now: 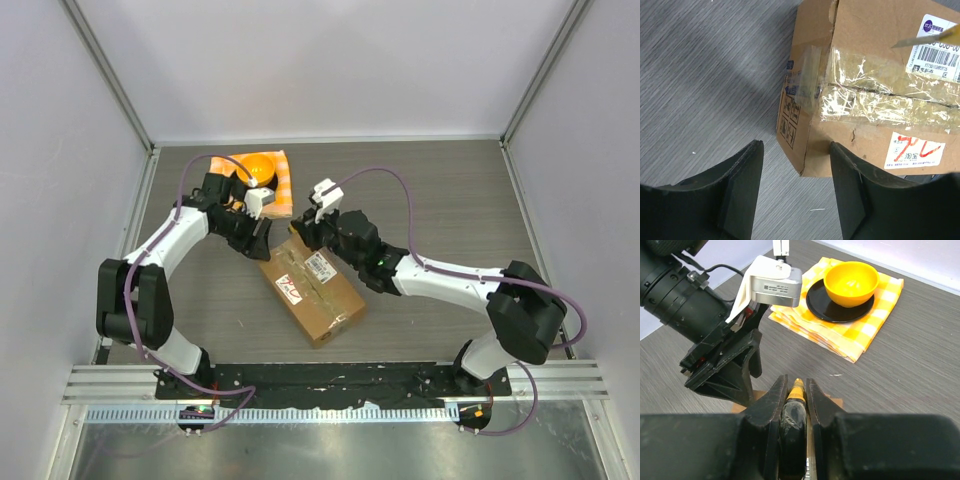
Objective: Unpack the express box
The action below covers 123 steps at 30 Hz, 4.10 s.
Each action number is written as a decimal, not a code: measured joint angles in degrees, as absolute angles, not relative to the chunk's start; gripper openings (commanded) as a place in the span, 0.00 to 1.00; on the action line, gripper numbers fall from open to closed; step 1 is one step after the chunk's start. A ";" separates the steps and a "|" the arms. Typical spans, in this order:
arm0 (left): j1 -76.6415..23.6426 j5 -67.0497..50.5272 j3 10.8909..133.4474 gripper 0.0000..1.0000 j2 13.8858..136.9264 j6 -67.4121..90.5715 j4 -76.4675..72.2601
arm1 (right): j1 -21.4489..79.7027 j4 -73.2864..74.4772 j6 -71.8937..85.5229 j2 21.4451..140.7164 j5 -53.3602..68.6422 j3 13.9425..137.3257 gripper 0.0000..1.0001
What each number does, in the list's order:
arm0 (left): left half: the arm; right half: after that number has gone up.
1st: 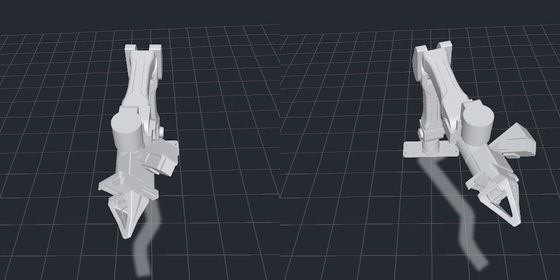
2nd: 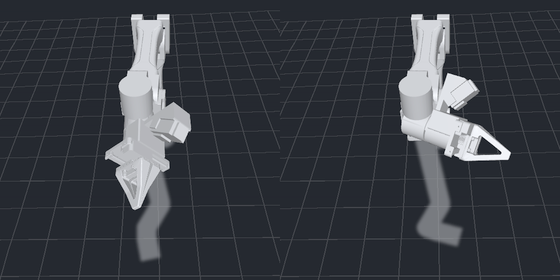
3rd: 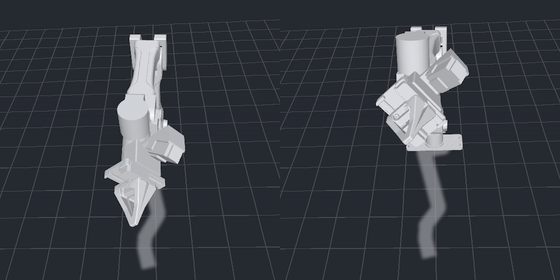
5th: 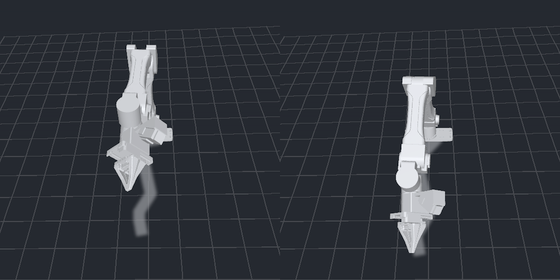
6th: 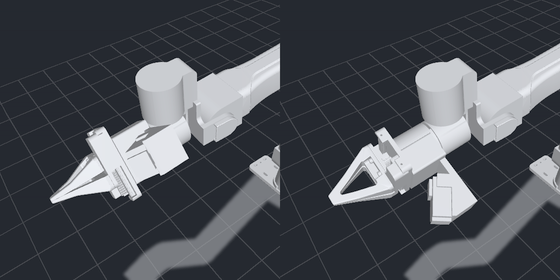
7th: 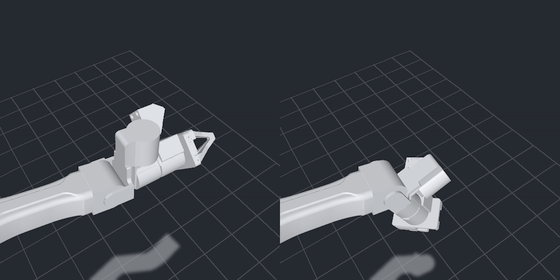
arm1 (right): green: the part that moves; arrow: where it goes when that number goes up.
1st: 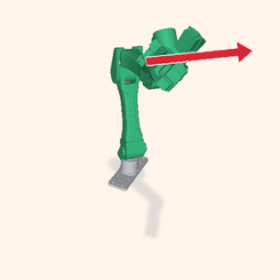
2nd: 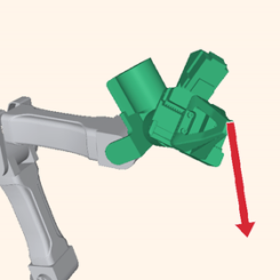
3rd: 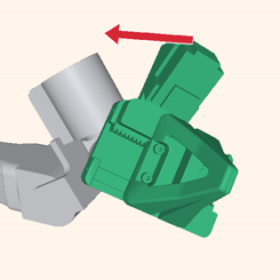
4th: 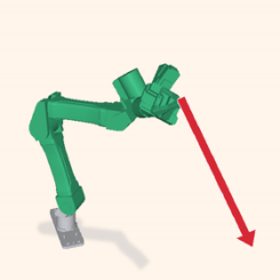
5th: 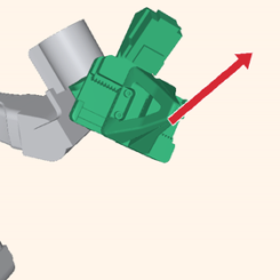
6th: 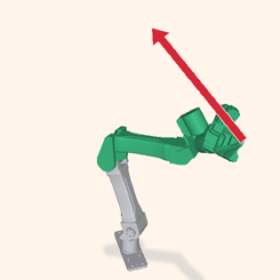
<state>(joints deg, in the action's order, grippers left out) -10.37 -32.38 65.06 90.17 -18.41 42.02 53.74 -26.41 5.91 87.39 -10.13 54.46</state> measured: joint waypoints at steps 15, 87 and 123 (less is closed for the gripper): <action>-10.37 -33.56 64.99 0.46 90.15 -17.39 42.30 | 52.75 -28.60 8.29 91.35 -5.26 53.71 0.01; -12.56 -28.73 62.02 0.00 86.39 -5.67 40.29 | 64.23 -14.46 10.96 86.26 -21.52 51.79 0.01; -18.28 -35.33 76.51 0.46 100.79 -6.02 39.46 | 65.41 -5.74 13.76 90.17 -24.03 58.78 0.01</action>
